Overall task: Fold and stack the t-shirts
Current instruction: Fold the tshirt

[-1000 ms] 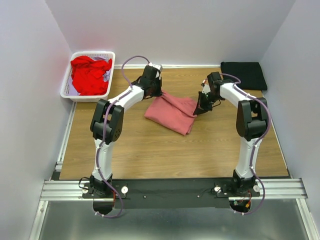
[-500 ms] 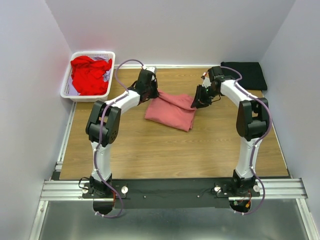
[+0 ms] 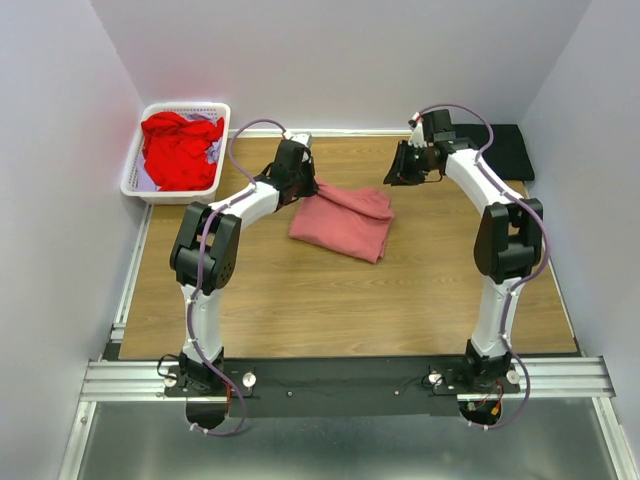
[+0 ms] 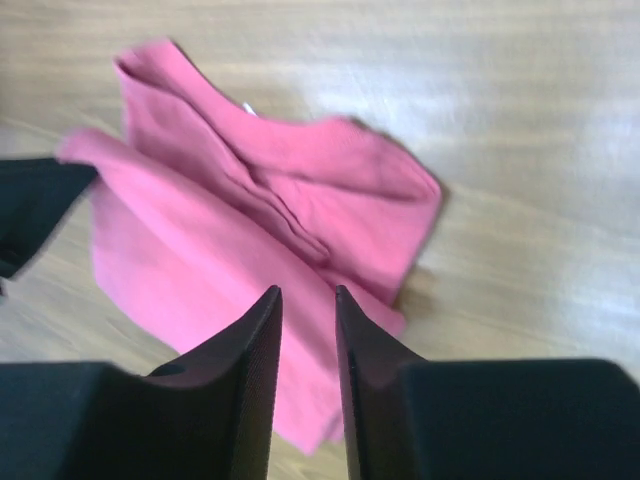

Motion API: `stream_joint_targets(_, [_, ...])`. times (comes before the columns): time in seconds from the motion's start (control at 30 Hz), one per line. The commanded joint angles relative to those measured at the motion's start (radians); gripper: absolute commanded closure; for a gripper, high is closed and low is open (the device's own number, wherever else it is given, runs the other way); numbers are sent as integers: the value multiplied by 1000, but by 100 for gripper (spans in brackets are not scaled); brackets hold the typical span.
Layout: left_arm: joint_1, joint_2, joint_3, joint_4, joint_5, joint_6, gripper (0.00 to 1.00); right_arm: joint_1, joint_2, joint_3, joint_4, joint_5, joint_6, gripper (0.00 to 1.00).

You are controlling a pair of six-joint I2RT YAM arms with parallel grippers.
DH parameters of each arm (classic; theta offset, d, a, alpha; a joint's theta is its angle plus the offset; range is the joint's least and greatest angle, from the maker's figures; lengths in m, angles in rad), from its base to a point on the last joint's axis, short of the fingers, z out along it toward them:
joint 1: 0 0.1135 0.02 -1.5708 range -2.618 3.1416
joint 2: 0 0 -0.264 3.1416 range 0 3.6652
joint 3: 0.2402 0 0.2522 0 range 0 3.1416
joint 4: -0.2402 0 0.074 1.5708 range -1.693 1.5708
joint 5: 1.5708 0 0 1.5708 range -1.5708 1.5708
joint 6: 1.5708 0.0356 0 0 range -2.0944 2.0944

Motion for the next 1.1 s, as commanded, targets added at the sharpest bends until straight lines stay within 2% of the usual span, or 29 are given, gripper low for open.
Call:
stream_joint_targets(0.0, [7, -44, -19, 33, -20, 3, 100, -6, 79, 34, 90, -69, 13, 68])
stream_joint_targets(0.13, [8, -53, -24, 33, -25, -5, 100, -4, 138, 3, 157, -103, 25, 69])
stream_joint_targets(0.53, [22, -78, -28, 29, -31, -24, 100, -16, 264, -47, 167, -69, 28, 70])
stream_joint_targets(0.83, [40, -81, -28, 16, -54, -45, 100, -18, 270, -120, 170, -37, 7, 70])
stream_joint_targets(1.07, [60, -24, -2, 6, -32, -50, 100, -18, 265, -127, 168, -40, 1, 70])
